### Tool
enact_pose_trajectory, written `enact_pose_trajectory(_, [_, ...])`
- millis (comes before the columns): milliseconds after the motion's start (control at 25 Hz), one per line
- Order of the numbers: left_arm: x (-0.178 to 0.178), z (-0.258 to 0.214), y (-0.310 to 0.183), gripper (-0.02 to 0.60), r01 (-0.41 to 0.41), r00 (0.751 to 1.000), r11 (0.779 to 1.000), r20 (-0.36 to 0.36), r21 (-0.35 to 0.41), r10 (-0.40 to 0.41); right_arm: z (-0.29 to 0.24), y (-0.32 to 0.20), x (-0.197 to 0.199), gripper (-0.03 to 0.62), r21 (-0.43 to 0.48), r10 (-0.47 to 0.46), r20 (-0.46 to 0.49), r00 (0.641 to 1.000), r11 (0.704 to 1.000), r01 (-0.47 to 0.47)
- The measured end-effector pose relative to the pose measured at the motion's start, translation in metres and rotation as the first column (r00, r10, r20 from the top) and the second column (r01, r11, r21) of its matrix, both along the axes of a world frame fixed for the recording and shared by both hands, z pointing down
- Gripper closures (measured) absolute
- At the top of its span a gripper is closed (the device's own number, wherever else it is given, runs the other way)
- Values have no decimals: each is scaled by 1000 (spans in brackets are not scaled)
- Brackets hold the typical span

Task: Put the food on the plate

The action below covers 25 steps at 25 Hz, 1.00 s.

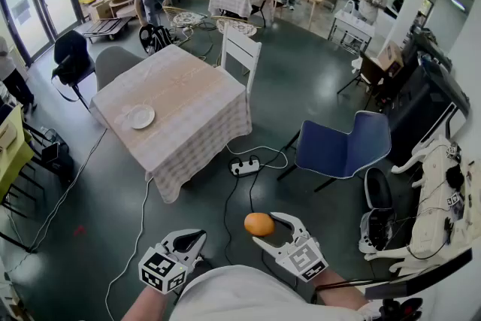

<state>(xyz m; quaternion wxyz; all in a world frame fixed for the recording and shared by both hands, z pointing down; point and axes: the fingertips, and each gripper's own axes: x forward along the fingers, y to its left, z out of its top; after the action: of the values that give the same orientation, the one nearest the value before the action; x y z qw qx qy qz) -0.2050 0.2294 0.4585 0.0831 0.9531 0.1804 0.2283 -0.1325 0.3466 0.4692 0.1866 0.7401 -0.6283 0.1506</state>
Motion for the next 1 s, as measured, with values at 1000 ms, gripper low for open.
enact_pose_trajectory(1000, [41,6,-20,572,52,999,997,5,-51,-52,17,-27,54,289,-16,-15,49,999,1000,16])
